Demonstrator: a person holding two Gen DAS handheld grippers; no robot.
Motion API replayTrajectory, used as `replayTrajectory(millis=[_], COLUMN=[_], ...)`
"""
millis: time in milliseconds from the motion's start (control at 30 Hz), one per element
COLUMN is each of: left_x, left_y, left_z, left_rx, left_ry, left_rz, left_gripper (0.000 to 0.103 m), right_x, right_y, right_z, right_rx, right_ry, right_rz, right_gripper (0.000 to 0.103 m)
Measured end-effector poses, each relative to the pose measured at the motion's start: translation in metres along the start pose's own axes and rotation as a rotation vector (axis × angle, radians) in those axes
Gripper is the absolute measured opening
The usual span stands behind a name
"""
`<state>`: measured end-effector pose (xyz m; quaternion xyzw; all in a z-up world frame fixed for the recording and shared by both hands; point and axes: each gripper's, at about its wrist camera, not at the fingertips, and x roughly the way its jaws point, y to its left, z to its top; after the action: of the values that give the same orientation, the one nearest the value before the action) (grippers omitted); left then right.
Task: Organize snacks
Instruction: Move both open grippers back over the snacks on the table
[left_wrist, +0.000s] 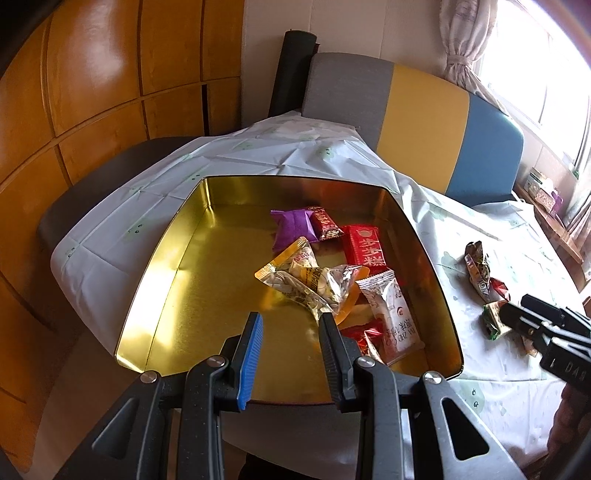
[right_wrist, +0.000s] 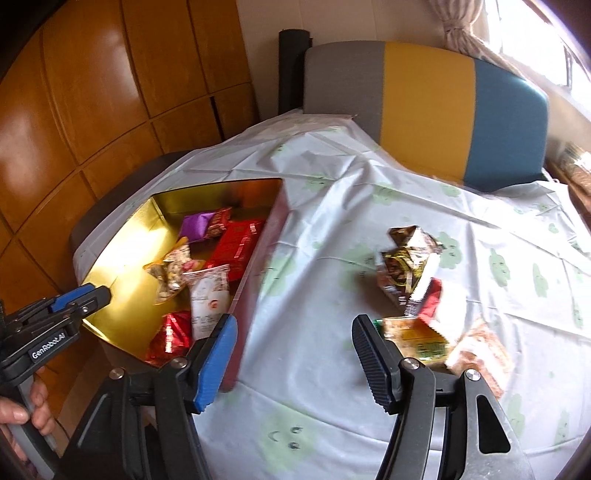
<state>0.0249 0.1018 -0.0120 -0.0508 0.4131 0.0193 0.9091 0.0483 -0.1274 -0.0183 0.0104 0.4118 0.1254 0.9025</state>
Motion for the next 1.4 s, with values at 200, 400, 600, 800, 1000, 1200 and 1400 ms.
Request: replayTrajectory(millis=[200,400,600,800,1000,1200,1400], left_x=[0.001,0.002,0.001,-0.001,-0.002,-0.002,0.001], left_y=[-0.004,-0.011,-0.019,-0.030,-0.043,-0.060,-0.079], left_z=[0.000,0.001,0.001,0.003,0.006,0.008,0.009], left_rx=[0.016,0.034,0.055,0.086,0.120,0.166,0.203], left_ry=[0.003,0.005,0.003,0.000,0.003,0.003,0.012], left_rz=[-0.002,-0.006,-0.011,-0.019,-0.027,-0.038,-0.059], left_gripper=[0.031,0.031,0.031,0.031,0.031,0.031,0.031], right_x=[-0.011,-0.026,-0.041,-0.045,-0.040,-0.044,-0.041], right_y=[-0.027,-0.063,-0.099,-0.139,-0.197,-0.243,-0.237], right_z=[0.005,0.011,0.018,0.022,0.015,0.004,0.007], right_rx=[0.005,0.027,0.052,0.058,0.142,0.355,0.358], right_ry=[-0.016,-0.032,-0.047,-0.037,-0.020,0.000,0.021], right_rz=[-0.062,-0.136,-0.208,-0.293,-0.393,-0.415,-0.405], right_gripper=[0.066,0.069,0.071,0.073,0.074,0.074,0.087])
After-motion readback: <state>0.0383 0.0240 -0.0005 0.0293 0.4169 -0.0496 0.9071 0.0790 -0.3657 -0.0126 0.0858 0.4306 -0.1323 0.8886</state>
